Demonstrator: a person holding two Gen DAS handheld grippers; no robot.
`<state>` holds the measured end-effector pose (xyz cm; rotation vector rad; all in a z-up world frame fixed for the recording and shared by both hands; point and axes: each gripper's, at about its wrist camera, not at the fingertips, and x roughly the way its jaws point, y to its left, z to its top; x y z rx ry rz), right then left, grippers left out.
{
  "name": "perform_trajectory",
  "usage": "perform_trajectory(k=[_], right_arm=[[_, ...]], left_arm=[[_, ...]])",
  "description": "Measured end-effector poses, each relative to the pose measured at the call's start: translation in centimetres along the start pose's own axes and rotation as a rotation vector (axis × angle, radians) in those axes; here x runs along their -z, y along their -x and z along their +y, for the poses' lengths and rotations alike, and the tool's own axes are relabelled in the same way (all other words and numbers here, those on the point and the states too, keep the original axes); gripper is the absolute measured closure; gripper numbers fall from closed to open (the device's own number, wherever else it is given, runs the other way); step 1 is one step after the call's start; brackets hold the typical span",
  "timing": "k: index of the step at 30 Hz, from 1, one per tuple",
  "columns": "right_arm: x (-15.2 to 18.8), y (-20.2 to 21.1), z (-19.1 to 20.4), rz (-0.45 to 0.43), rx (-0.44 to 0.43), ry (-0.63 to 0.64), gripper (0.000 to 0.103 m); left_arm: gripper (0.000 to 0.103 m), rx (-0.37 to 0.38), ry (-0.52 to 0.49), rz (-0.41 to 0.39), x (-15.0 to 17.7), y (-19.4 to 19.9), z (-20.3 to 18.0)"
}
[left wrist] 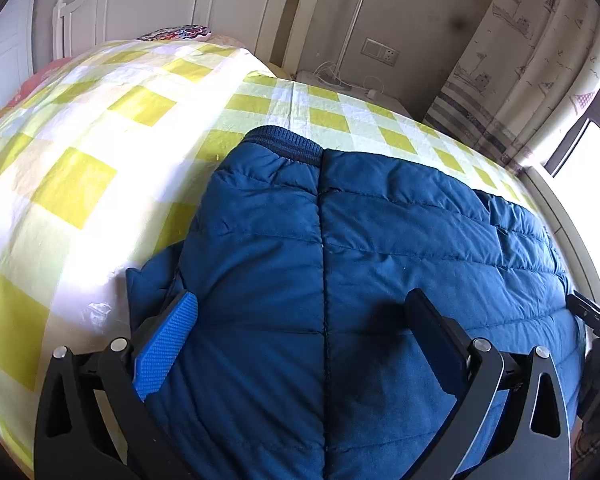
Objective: Fold large clothes
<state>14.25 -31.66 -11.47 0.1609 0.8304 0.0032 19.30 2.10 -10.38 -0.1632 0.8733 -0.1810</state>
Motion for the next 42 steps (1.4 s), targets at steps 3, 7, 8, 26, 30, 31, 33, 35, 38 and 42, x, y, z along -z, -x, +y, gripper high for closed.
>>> perform_trajectory(k=[3,7,8,26,30,31,33,35,38,42], right_arm=[[-0.1,3.0,2.9,-0.070,0.005,0.081,0.006],[1.3,5.9,9.1,-0.105,-0.045,0.266,0.006],[2.1,5.7,10.6,-0.095,-0.053,0.311,0.006],[6.9,4.9,3.3,-0.050,0.040,0.182,0.002],[8.5,4.7,0.6,-0.099,-0.054,0.110,0.002],[8.5,4.6,0.6,-0.098,-0.050,0.110,0.002],[8.4,4.5,0.6,-0.087,-0.043,0.118,0.002],[8.4,4.5,0.3,-0.079,-0.054,0.107,0.002],[8.3,4.3,0.2,-0.083,-0.064,0.094,0.002],[8.2,4.4,0.5,-0.084,-0.067,0.084,0.002]], left_arm=[[0.004,-0.023,-0.005,-0.039,0.3,2.4,-1.7],[0.004,0.024,-0.142,-0.100,2.0,6.2,-7.5],[0.004,0.027,-0.182,-0.104,2.6,6.4,-8.8],[0.004,-0.054,-0.339,-0.050,8.3,3.5,-10.2],[0.004,-0.066,-0.341,-0.050,8.3,3.2,-10.4],[0.004,-0.067,-0.343,-0.050,8.3,3.1,-10.4],[0.004,-0.061,-0.341,-0.049,8.4,3.1,-10.2],[0.004,-0.058,-0.341,-0.050,8.4,3.1,-10.2],[0.004,-0.057,-0.345,-0.052,8.5,3.1,-10.2],[0.004,-0.056,-0.346,-0.054,8.6,3.1,-10.2]])
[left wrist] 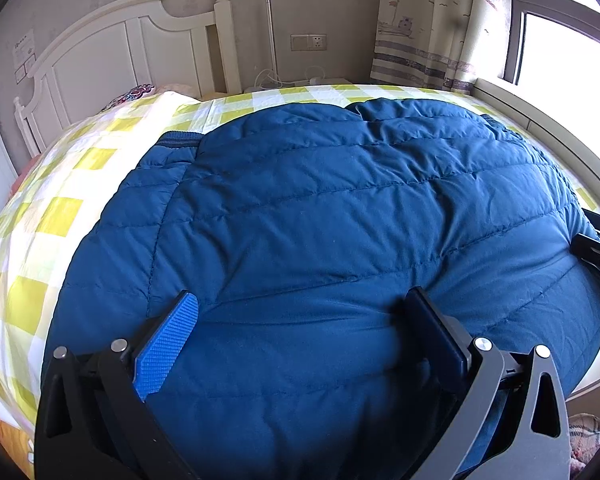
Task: Fold large clothes
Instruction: 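Grasp the jacket bundle with both tools and lift it off the sheet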
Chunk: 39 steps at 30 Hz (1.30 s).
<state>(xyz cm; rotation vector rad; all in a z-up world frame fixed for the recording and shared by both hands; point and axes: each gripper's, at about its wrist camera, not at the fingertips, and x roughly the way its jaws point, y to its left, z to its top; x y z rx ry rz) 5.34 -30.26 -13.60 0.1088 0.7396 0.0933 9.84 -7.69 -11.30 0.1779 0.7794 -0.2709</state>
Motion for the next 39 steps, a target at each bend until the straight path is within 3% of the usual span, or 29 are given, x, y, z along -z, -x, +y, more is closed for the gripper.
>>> perform_trajectory(k=[9,13,17,19,22,25,31,36,39], right_arm=[[0.5,1.3,-0.4,0.000,-0.020,-0.022,0.002],[2.3,5.4,-3.0,-0.087,0.011,-0.151,0.003],[7.5,10.5,-6.6,-0.184,-0.098,-0.349,0.004],[9.5,11.4,-7.4,-0.205,-0.159,-0.419,0.011],[11.5,10.8,-7.7,-0.181,-0.258,-0.486,0.014],[11.4,8.8,-7.2,-0.134,-0.271,-0.489,0.024],[9.5,6.6,-5.2,-0.136,-0.318,-0.450,0.022],[7.9,5.2,-5.0,-0.109,-0.360,-0.502,0.021],[5.5,3.8,-4.5,-0.042,-0.312,-0.527,0.019]], left_arm=[[0.004,0.036,-0.008,0.017,0.0,0.3,0.4],[0.004,0.035,-0.010,0.013,0.4,0.7,0.8],[0.004,0.036,-0.009,-0.002,0.8,0.8,0.8],[0.004,0.025,-0.008,-0.003,0.8,0.8,0.6],[0.004,0.017,-0.008,-0.002,0.7,0.7,0.6],[0.004,0.019,-0.008,-0.002,0.7,0.7,0.6],[0.004,0.018,-0.012,-0.008,0.6,0.6,0.4],[0.004,0.020,-0.003,0.000,0.6,0.7,0.6],[0.004,0.040,0.015,0.028,-1.0,1.6,0.1]])
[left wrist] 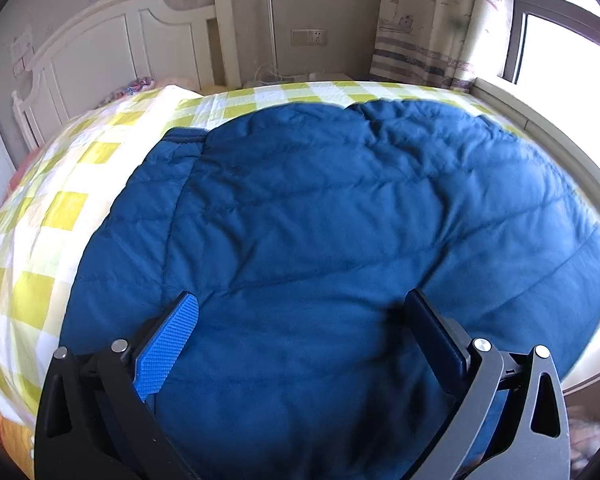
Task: Fold large clothes
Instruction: 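Grasp the jacket bundle with both tools and lift it off the sheet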
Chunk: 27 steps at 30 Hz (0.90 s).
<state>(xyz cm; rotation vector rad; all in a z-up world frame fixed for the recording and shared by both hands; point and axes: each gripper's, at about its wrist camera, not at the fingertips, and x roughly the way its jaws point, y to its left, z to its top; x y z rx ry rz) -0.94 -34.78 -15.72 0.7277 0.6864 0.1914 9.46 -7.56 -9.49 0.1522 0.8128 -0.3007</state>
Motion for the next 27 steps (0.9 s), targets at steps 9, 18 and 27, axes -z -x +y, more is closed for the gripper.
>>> perform_trajectory(k=[9,18,27], right_arm=[[-2.6,-2.1,1.6,-0.107,0.046,-0.054,0.058],[-2.5,-0.3,5.7,-0.179,0.092,0.139,0.063],[-2.3,0.6,13.0,-0.262,0.104,0.359,0.063]], left_arm=[[0.004,-0.138,-0.080,0.011,-13.0,-4.7,-2.8],[0.006,-0.158,0.007,0.134,-14.3,-11.1,-0.1],[0.004,-0.061,-0.242,-0.025,2.2,1.2,-4.2]])
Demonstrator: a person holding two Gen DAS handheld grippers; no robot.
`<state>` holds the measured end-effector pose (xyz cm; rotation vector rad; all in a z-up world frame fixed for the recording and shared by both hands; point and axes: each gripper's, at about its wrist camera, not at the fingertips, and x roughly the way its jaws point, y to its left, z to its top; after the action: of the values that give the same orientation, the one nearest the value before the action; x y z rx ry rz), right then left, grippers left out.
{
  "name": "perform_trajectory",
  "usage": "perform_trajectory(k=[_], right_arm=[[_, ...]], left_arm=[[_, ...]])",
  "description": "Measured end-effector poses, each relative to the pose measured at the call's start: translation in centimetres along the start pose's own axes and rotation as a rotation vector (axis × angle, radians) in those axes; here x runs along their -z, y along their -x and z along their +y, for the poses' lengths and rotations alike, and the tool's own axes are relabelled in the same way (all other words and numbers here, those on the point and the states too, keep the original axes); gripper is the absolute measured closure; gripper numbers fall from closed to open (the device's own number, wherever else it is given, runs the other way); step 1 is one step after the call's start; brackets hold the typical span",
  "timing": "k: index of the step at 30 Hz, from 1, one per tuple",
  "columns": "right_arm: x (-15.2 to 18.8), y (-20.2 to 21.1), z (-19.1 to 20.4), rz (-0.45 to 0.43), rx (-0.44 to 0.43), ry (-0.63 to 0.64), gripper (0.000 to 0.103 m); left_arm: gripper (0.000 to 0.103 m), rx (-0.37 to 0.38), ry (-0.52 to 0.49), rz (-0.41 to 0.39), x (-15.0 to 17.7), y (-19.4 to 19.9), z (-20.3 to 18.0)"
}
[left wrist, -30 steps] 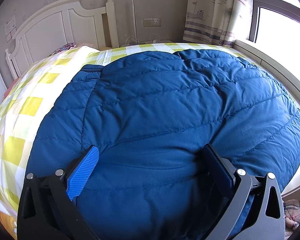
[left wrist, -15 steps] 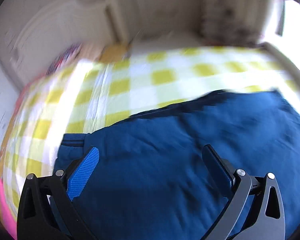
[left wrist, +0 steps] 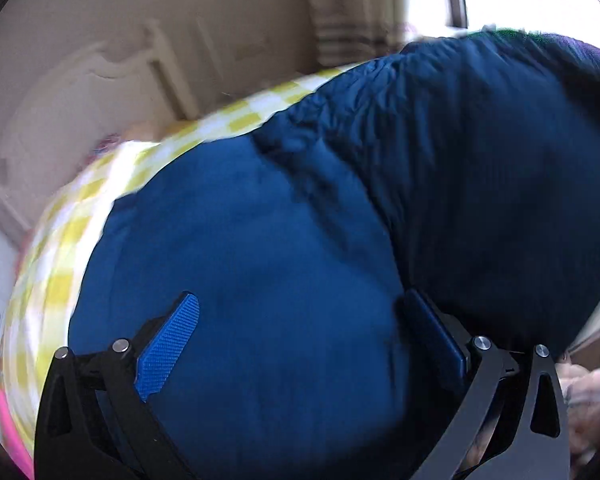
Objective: Fold large clothes
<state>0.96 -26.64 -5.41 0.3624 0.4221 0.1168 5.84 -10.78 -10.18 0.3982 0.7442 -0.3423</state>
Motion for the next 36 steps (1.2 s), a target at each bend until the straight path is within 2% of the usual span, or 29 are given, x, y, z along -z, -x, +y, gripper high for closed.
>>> perform_trajectory(k=[2,5,7,8,9,10,12,13,14,15,16,17,18,20,22,24,25,26,29,31,32,33,34,35,36], right_arm=[[-0.9,0.1,3.4,-0.019,0.000,0.111,0.063],[-2.2,-0.8,8.9,-0.042,-0.014,0.270,0.063],[-2.4,-1.9,13.5,-0.048,-0.042,0.392,0.063],[-1.9,-2.8,17.0,-0.045,-0.056,0.494,0.063],[-1.4,-3.7,19.5,-0.039,-0.070,0.573,0.063],[-0.1,-4.7,22.4,-0.025,-0.089,0.671,0.063],[3.9,-6.5,27.8,0.035,-0.105,0.877,0.064],[7.4,-8.5,30.7,0.113,-0.099,1.035,0.064],[9.5,-9.5,31.9,0.159,-0.096,1.120,0.064],[13.3,-11.4,33.4,0.222,-0.092,1.251,0.060],[15.6,-12.1,34.0,0.205,-0.073,1.328,0.057],[17.9,-12.5,34.9,0.139,-0.013,1.426,0.057],[18.7,-12.6,35.4,0.118,0.018,1.466,0.056],[17.8,-13.0,35.4,0.152,-0.002,1.413,0.056],[17.1,-13.3,34.9,0.157,-0.003,1.386,0.052],[17.5,-13.4,35.0,0.145,0.006,1.402,0.051],[17.7,-13.3,35.0,0.141,0.010,1.410,0.051],[17.7,-13.3,34.9,0.138,0.011,1.412,0.051],[17.4,-13.0,34.7,0.141,-0.012,1.395,0.050],[17.3,-12.7,34.4,0.137,-0.031,1.388,0.046],[17.1,-12.3,34.1,0.138,-0.050,1.377,0.044],[16.9,-12.0,34.1,0.141,-0.074,1.371,0.040],[16.3,-11.1,33.8,0.165,-0.125,1.354,0.036],[15.4,-10.0,33.2,0.202,-0.202,1.309,0.035],[14.3,-9.0,32.6,0.214,-0.268,1.259,0.035]], left_arm=[[0.005,0.071,0.045,-0.009,2.7,2.4,1.4],[0.004,0.207,0.118,0.017,5.7,5.4,5.5],[0.004,0.262,0.251,0.000,7.3,7.3,10.7],[0.004,0.242,0.306,-0.031,7.8,8.1,13.1],[0.004,0.188,0.363,-0.081,8.3,9.6,15.9],[0.004,0.114,0.424,-0.134,8.9,11.3,18.8],[0.004,0.032,0.530,-0.222,9.8,14.6,23.3],[0.004,0.006,0.569,-0.264,10.1,16.1,25.0],[0.004,-0.016,0.593,-0.296,10.2,17.3,26.3],[0.004,-0.036,0.612,-0.326,10.3,18.4,27.5],[0.004,-0.042,0.622,-0.350,10.0,19.3,28.4],[0.004,-0.035,0.626,-0.363,9.8,19.7,28.9],[0.004,-0.017,0.624,-0.372,9.3,19.8,29.2],[0.004,0.041,0.594,-0.366,7.3,18.6,29.4],[0.004,0.138,0.519,-0.339,4.4,16.8,28.2],[0.004,0.255,0.437,-0.289,1.0,14.1,26.9],[0.004,0.287,0.399,-0.254,-1.3,12.3,26.1],[0.004,0.288,0.368,-0.229,-2.5,10.6,25.5],[0.004,0.242,0.182,-0.134,-6.9,4.9,22.4],[0.004,0.129,0.071,-0.060,-7.7,-0.1,20.7],[0.004,0.081,0.047,-0.008,-7.4,-2.7,20.6],[0.004,0.090,0.038,0.053,-6.4,-6.2,20.6],[0.004,0.144,0.083,0.055,-5.7,-7.8,21.3],[0.004,0.209,0.170,0.052,-4.9,-9.0,22.7],[0.004,0.220,0.205,0.056,-4.5,-9.2,23.5]])
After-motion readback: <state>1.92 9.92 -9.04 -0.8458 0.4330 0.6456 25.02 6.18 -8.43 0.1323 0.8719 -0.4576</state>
